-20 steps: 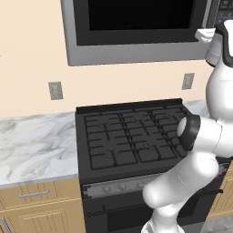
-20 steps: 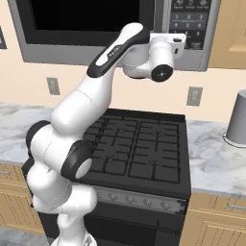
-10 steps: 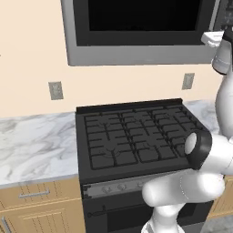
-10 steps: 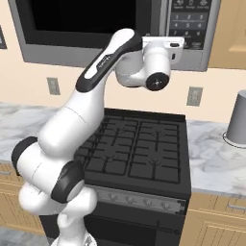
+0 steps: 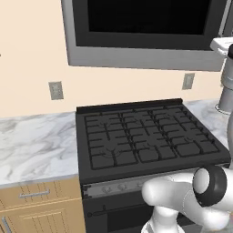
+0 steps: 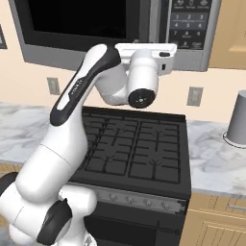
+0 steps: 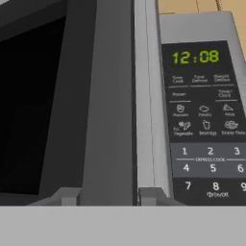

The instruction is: The microwave is finished heating the chicken drumstick and broccoli. Take the bowl containing the food and place it on the dining counter.

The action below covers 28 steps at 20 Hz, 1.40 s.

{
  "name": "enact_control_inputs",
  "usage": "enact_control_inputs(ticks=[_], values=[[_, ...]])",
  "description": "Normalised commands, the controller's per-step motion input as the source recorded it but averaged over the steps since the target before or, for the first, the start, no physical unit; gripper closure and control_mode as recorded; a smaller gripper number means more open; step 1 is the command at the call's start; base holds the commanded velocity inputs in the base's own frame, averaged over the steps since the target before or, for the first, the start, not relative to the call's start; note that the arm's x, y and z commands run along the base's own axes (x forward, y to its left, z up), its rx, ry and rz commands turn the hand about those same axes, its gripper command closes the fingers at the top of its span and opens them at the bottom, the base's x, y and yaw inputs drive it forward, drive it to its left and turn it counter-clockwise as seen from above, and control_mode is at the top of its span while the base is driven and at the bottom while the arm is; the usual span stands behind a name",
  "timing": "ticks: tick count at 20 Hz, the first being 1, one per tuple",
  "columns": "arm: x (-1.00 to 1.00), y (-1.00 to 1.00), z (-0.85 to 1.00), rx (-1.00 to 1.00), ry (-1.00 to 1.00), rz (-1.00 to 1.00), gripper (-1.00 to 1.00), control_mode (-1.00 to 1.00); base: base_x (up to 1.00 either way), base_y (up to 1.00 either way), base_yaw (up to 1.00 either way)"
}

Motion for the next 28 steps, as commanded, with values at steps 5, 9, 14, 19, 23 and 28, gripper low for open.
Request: enact_control_inputs(ticks=[5, 9, 14, 19, 23, 28], values=[[-1.0, 0.0, 0.0, 0.0, 0.0, -0.01, 1.0, -1.0, 0.0, 0.0, 0.0], [-1.0, 0.01, 0.0, 0.0, 0.0, -0.05, 1.0, -1.0, 0.0, 0.0, 0.0], [-1.0, 0.19, 0.0, 0.0, 0.0, -0.09, 1.0, -1.0, 0.0, 0.0, 0.0], [-1.0, 0.33, 0.0, 0.0, 0.01, -0.1, 1.0, -1.0, 0.0, 0.0, 0.0], [-1.0, 0.33, 0.0, -0.02, 0.04, -0.06, -1.0, -1.0, 0.0, 0.0, 0.0], [-0.36, 0.01, 0.0, -0.02, 0.02, 0.03, -1.0, -1.0, 0.0, 0.0, 0.0]])
